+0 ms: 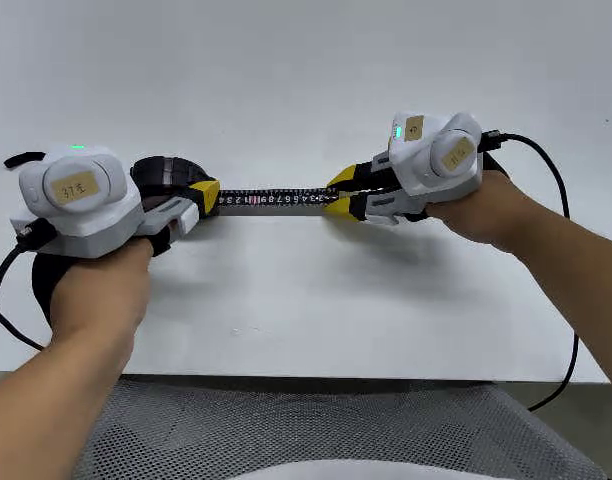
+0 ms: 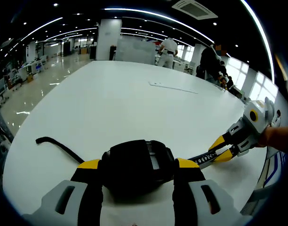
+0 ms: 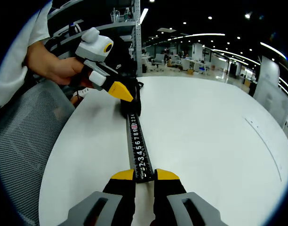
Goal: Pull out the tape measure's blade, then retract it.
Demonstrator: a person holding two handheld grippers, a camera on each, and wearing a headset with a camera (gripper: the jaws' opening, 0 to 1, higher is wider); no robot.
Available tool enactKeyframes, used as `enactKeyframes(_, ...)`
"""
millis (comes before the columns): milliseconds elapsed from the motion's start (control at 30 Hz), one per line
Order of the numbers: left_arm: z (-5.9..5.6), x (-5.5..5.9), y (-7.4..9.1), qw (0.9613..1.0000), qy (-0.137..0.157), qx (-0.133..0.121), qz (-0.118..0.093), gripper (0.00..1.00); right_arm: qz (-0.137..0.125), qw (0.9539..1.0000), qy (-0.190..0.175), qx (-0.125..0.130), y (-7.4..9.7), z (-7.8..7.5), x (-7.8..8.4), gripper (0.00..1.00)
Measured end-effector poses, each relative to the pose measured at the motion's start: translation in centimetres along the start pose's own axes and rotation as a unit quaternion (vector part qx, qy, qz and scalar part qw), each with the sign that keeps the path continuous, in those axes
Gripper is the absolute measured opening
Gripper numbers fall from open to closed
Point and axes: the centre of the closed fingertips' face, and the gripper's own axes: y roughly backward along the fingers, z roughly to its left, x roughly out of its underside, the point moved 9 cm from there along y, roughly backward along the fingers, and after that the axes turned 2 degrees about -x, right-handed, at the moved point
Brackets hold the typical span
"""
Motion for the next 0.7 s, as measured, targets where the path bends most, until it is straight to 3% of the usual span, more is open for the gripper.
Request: enactKeyframes(700,0.1,0.0,0.0,1.0,0.004,0.003,0.001,0.55,-0.015,0.9998,0.001,-0.011,-2.1,0.8,-1.7,0.1)
